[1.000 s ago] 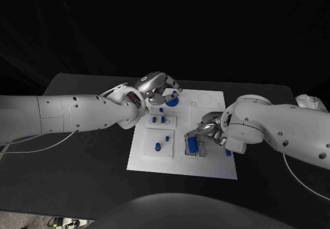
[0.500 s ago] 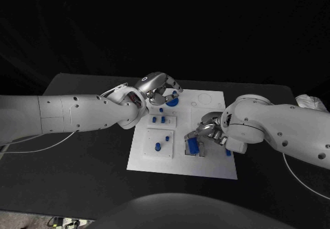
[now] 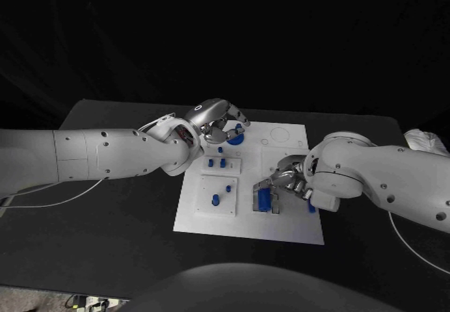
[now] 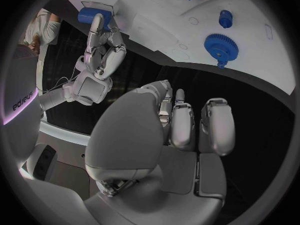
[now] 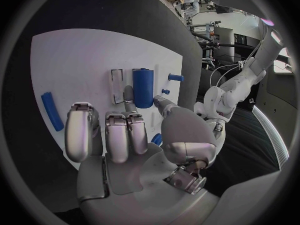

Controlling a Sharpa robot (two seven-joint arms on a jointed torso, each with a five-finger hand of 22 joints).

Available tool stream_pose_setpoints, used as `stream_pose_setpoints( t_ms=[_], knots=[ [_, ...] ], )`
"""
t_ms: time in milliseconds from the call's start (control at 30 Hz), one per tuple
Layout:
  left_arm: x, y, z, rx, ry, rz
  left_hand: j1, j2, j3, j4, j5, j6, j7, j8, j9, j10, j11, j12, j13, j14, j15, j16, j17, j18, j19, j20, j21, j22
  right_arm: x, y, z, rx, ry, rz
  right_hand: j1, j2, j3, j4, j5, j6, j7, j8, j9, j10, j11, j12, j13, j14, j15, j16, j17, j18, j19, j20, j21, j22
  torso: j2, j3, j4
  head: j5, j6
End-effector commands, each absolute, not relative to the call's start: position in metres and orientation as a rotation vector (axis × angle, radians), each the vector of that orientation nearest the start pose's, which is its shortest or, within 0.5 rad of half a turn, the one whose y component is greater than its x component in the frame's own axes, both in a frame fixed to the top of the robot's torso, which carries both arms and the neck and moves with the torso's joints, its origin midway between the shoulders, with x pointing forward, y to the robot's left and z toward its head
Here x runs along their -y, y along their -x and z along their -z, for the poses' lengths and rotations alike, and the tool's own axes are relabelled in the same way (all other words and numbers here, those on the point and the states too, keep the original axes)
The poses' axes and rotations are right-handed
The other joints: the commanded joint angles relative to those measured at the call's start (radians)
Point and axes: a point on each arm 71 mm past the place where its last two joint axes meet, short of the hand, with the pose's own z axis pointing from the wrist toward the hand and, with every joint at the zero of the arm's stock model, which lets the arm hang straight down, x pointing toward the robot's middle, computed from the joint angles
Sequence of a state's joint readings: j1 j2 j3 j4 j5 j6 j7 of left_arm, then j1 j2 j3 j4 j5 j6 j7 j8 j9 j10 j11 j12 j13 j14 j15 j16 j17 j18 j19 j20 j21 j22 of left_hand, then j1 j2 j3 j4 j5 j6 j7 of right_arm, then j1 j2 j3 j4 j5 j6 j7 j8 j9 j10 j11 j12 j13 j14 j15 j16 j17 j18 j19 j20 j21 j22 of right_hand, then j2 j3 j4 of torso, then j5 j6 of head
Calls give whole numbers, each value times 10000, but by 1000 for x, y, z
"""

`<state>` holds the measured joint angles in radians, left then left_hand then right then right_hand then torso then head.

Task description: Assemble the parts on the task board

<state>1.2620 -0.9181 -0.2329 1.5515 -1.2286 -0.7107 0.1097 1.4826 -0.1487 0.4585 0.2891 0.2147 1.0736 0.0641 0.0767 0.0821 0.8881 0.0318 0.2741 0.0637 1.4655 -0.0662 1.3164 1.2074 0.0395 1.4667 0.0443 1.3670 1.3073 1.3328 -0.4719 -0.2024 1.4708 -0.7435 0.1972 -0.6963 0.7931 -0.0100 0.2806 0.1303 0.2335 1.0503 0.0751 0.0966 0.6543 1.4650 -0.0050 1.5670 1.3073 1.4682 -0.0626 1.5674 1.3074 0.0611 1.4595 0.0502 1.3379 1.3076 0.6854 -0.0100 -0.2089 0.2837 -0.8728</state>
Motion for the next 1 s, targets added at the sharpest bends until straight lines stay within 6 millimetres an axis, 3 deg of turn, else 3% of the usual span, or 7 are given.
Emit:
stream_pose_setpoints(
  t_ms=[33,233,333,667,867,900,1000],
  knots=[
    [-233,-463,195,-14278,49,7751,105,17,85,0,39,77,24,60,14,65,-20,-49,-7,296,45,-60,-8,47,190,52,-55,2053,62,-448,231,-26578,-458,-4032,-104,-8,-136,12,-327,65,-12,-20,-21,1058,72,38,2635,1026,72,34,2634,-63,240,21,-114,1824,-4,-2,-1,4,2],
    [-233,-463,195,-14289,52,7750,113,19,89,-4,43,80,23,61,15,66,-20,-50,-7,296,45,-59,-7,46,191,52,-52,2054,63,-448,231,-26524,-568,-4110,-173,-112,-513,134,-1360,77,-1,-86,-80,1058,81,38,2635,1026,72,34,2634,-29,198,22,-318,1765,1,-1,3,29,2],
    [-234,-463,195,-14303,60,7743,124,20,95,-7,49,79,22,60,15,66,-21,-52,-7,295,45,-60,-8,47,189,52,-55,2053,64,-449,231,-26474,-680,-4185,-253,-138,-687,239,-1636,86,0,-104,-98,1058,79,38,2635,1026,71,34,2634,-26,206,18,-342,1760,4,-2,2,38,2],
    [-234,-463,195,-14334,89,7726,150,23,108,-13,68,75,20,57,16,66,-22,-57,-8,292,45,-66,-16,47,189,53,-56,2053,73,-451,228,-25819,-1932,-5357,-438,-457,-1591,633,-1824,-7,28,-190,-157,1058,97,38,2635,1026,78,34,2634,-42,261,18,-315,1788,6,1,7,138,2],
    [-233,-463,195,-14305,66,7753,150,23,108,-13,68,75,20,57,16,66,-22,-57,-8,292,45,-66,-16,47,189,53,-56,2053,87,-452,215,-24710,-2897,-6674,-200,-352,-2099,861,-1661,137,-38,-67,-87,1058,38,38,2635,1026,24,34,2634,-194,536,-25,413,2042,0,-3,4,111,2],
    [-233,-462,195,-14288,55,7767,150,23,108,-13,68,75,20,57,16,66,-22,-57,-8,292,45,-66,-16,47,189,53,-56,2053,91,-451,213,-24487,-2994,-6967,-25,-286,-2134,825,-1465,150,-48,-40,-65,1058,28,38,2635,1026,16,34,2634,-219,578,-37,535,2086,-1,-4,3,112,2],
    [-232,-462,194,-14171,0,7847,182,32,129,-16,104,79,22,58,19,77,-24,-58,-7,293,45,-57,-3,44,193,53,-44,2056,105,-446,204,-23622,-3148,-8195,884,4,-2025,461,-120,-164,-12,-52,-7,1058,43,38,2635,1026,22,34,2634,-313,713,-50,974,2235,7,0,9,126,2]
  ],
)
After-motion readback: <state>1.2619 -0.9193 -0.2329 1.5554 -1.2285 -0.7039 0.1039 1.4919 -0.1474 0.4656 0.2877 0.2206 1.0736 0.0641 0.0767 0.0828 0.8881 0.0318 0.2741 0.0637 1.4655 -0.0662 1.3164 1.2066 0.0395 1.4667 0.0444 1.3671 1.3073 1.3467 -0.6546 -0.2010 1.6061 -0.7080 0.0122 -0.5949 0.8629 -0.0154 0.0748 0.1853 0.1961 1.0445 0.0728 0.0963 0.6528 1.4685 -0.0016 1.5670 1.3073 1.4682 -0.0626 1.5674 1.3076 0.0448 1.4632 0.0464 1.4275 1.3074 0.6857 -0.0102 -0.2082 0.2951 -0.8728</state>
